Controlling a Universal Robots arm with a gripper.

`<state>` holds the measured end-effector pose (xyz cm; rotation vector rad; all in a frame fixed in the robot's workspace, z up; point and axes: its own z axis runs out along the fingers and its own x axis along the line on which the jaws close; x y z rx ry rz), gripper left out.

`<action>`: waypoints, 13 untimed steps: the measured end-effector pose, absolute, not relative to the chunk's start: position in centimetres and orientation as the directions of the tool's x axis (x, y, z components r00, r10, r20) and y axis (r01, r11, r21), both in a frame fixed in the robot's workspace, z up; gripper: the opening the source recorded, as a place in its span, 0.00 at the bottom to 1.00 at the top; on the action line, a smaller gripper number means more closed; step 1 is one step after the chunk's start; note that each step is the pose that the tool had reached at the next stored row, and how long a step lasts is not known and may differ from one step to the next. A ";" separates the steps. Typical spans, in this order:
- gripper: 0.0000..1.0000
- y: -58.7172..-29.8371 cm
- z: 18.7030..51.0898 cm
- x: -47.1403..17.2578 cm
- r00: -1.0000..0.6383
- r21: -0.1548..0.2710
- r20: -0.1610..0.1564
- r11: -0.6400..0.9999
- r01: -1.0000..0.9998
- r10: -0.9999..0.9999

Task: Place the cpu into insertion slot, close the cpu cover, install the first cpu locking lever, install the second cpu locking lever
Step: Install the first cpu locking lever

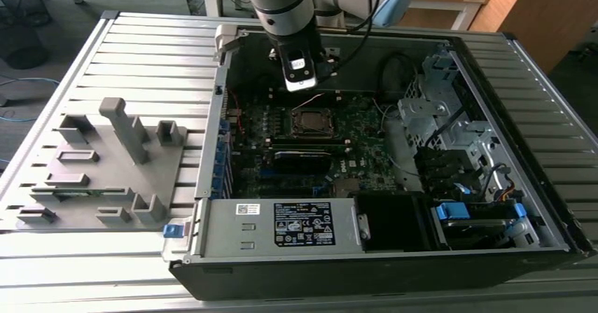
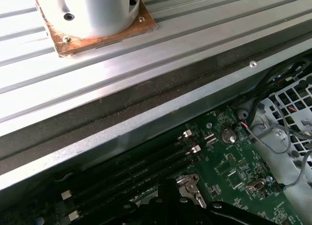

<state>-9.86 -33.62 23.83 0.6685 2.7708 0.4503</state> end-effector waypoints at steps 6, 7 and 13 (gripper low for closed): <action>0.10 -33.6 23.7 -9.9 -0.862 0.354 -0.172 0.846 0.398 0.477; 0.10 -33.6 23.6 -9.9 -0.862 0.354 -0.172 0.846 0.398 0.477; 0.10 -33.6 23.1 -9.9 -0.861 0.355 -0.174 0.847 0.397 0.477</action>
